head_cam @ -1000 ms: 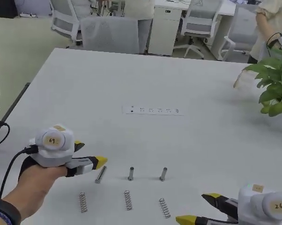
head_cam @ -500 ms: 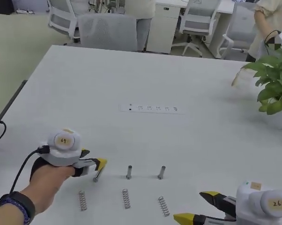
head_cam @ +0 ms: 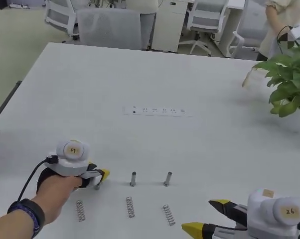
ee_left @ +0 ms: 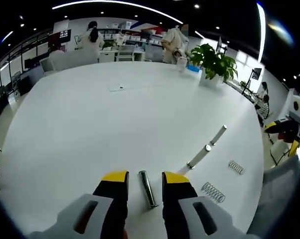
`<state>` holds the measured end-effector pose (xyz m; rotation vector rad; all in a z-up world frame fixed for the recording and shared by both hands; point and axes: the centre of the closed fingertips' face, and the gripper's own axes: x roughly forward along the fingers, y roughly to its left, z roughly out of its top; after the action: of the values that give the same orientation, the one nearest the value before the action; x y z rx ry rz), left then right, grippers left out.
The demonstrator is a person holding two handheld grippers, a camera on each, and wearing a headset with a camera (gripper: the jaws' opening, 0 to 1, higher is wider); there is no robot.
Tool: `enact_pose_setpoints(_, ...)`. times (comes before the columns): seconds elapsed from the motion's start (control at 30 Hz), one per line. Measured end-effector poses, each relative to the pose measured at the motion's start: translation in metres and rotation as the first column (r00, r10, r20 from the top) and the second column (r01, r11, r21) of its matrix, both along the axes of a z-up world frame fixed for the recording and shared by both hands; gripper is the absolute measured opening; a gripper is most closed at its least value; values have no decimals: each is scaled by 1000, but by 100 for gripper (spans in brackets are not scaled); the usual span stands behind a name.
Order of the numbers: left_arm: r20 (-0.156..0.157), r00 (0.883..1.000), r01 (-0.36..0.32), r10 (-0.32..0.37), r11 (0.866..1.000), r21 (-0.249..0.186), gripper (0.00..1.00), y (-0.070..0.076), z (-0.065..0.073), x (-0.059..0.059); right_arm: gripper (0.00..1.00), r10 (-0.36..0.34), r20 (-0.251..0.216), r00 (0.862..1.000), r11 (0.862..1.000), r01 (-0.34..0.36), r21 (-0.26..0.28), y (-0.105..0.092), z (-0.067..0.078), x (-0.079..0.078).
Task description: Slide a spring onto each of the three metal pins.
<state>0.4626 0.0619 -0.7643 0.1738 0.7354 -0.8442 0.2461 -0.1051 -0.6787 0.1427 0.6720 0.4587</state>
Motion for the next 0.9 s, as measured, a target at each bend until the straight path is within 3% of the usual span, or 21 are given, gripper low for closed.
enact_pose_setpoints(0.3, -14, 1000, -3, 4, 1000, 29, 13, -1, -11, 6, 67, -5, -2, 1000, 1000, 5, -1, -2, 0, 0)
enact_pose_setpoints(0.57, -53, 998, -21, 23, 999, 45, 9, -1, -24, 6, 67, -2, -7, 1000, 1000, 2, -2, -1, -1, 0)
enact_pose_setpoints(0.9, -5, 1000, 5, -5, 996, 94, 2, -6, -26, 8, 66, 0, -6, 1000, 1000, 0, -3, -2, 0, 2)
